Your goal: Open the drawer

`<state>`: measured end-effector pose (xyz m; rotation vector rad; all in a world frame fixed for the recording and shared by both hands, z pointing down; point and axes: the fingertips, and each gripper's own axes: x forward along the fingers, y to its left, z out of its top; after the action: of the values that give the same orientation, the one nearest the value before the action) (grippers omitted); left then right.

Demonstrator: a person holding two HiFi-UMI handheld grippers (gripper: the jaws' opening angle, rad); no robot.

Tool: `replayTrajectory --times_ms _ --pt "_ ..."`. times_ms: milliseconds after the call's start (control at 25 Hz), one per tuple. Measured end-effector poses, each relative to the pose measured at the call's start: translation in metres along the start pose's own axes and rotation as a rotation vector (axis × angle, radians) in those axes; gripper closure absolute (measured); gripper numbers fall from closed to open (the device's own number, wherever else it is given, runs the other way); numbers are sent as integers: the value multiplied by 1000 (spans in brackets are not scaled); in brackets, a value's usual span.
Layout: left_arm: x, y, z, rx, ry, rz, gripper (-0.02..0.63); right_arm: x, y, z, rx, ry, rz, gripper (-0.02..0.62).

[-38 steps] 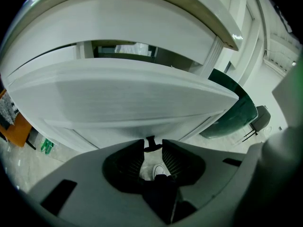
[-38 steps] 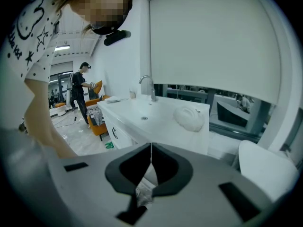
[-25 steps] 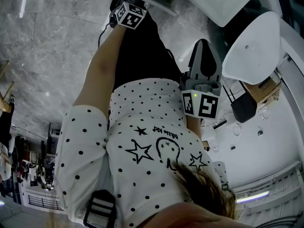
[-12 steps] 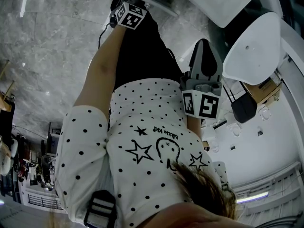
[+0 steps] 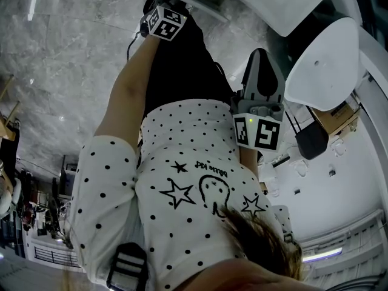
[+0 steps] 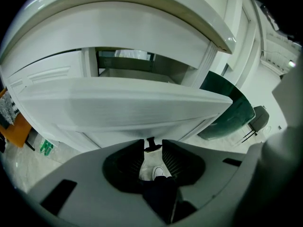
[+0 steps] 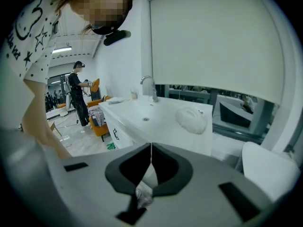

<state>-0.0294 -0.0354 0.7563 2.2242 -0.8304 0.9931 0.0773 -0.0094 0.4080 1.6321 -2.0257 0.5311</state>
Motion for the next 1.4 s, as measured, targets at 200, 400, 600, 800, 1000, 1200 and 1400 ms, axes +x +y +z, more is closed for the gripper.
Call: replayTrajectory --times_ms 200,400,600,800,1000,1200,1400 --pt "-15 5 5 -9 -31 23 551 2 1 3 3 -18 3 580" --pt "-29 2 11 -6 -31 23 601 1 -2 7 22 -43 13 580" --pt "-42 0 18 2 -24 26 601 -4 -8 11 52 -60 6 581" --pt "-52 3 23 4 -28 32 601 -5 -10 14 69 -75 -1 580" --pt "-62 -1 30 10 -39 34 602 -10 -14 17 77 -87 -3 581" --pt "-70 -3 37 8 -47 49 603 -10 -16 19 86 -96 4 581" --pt "-82 2 44 5 -60 91 603 -11 -12 25 79 -118 15 581"
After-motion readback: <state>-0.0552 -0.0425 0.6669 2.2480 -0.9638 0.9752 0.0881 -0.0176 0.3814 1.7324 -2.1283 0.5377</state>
